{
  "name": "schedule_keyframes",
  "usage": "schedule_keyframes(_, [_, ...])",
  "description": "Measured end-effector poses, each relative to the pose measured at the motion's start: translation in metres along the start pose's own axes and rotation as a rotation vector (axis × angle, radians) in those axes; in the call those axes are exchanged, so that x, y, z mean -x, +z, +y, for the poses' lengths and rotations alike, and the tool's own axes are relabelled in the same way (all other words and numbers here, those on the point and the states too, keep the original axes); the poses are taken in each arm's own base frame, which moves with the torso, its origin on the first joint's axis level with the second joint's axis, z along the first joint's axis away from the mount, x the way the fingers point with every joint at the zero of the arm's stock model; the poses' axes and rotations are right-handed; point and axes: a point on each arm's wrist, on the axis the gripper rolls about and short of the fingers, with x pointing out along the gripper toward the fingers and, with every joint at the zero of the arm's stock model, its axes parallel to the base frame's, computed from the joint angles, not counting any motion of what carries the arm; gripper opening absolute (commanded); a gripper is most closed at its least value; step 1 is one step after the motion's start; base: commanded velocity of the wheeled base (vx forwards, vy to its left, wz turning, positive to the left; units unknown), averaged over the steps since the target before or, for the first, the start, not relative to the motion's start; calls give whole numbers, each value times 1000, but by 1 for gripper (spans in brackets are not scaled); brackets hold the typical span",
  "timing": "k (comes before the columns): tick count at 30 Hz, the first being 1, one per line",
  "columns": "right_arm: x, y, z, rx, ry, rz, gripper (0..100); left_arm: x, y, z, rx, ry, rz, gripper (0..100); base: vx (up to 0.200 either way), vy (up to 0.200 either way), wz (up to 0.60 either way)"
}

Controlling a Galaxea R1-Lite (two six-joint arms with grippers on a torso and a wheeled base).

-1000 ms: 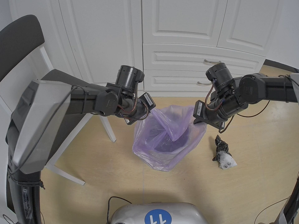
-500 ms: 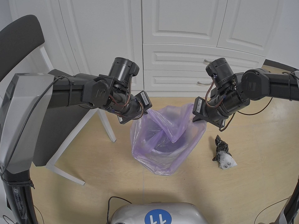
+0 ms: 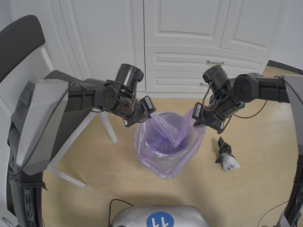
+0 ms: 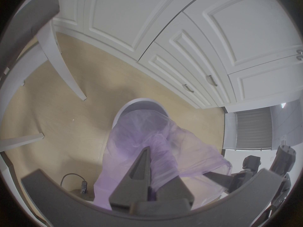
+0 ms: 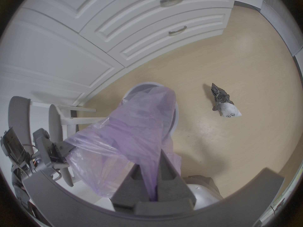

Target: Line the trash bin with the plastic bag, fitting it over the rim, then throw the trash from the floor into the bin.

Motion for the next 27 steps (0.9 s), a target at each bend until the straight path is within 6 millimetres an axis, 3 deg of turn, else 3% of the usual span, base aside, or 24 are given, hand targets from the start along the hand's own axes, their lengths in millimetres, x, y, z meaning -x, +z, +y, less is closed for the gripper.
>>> schedule_keyframes(11, [-73, 33, -32, -166, -84, -4, 0, -56, 10, 19, 19, -62, -109, 0, 0, 0, 0])
schedule_keyframes(14, [-82, 41, -39, -207, -78, -44, 0, -62, 14, 23, 50, -69, -150, 0, 0, 0, 0])
schedule_keyframes(20, [-77, 62, -58, -286, -78, -130, 0, -68, 18, 26, 84, -71, -204, 0, 0, 0, 0])
schedule_keyframes(27, [-59, 83, -57, -345, 13, -256, 0, -68, 23, 22, 117, -99, -296, 0, 0, 0, 0])
